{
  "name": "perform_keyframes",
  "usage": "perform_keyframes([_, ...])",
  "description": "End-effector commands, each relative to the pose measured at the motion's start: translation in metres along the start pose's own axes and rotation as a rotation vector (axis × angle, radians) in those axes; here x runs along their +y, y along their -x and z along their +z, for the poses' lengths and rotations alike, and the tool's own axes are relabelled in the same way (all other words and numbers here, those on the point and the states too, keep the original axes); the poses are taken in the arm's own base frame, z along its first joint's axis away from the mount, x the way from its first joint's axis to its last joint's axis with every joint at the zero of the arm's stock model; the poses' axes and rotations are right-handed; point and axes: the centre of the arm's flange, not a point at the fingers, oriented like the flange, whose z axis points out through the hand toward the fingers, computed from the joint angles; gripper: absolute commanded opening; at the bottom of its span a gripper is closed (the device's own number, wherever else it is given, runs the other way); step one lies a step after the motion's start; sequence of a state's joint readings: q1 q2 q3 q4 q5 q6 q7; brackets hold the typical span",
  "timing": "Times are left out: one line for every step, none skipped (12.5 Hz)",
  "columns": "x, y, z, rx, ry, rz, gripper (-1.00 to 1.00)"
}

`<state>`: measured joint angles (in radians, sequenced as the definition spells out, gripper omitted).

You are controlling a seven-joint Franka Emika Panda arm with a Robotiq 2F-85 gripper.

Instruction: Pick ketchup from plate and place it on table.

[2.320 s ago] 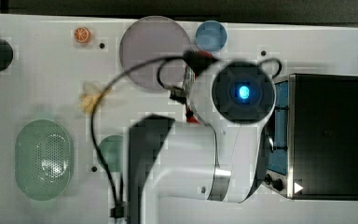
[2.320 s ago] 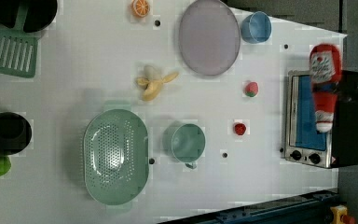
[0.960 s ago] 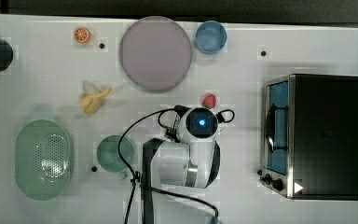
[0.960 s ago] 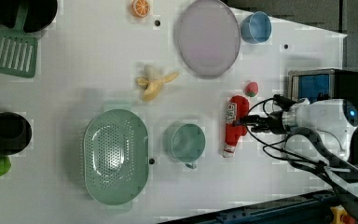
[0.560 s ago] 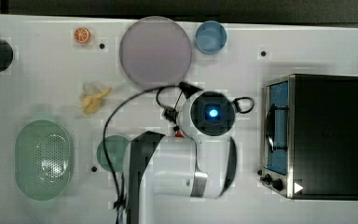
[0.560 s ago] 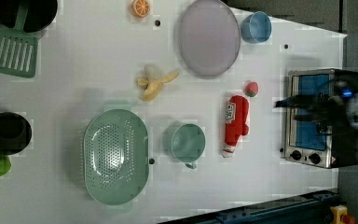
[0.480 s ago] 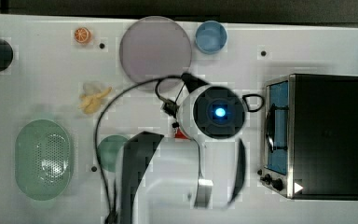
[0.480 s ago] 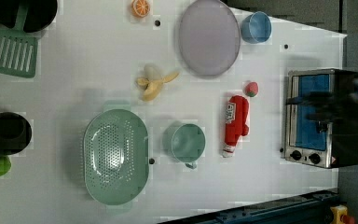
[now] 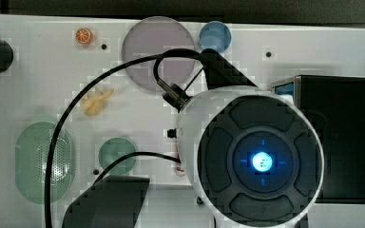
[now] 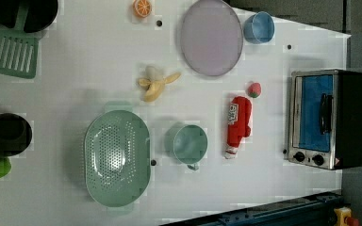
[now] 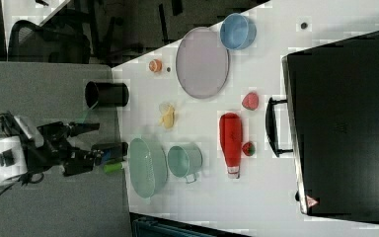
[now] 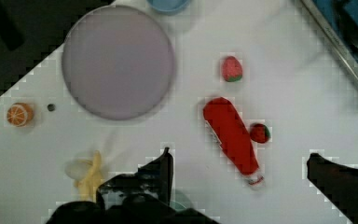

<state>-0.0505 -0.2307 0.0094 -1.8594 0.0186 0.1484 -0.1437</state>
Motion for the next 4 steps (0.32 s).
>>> perform_keyframes([-0.0004, -0.0060, 0.0280, -0.051, 0.097, 0.061, 1.00])
perform_keyframes([-0.0008, -0.0049, 0.0267, -0.055, 0.100, 0.060, 1.00])
perform_keyframes([-0.0014, -0.0042, 0.0270, -0.056, 0.101, 0.058, 1.00])
perform_keyframes([0.0003, -0.0038, 0.0287, -0.065, 0.108, 0.060, 1.00])
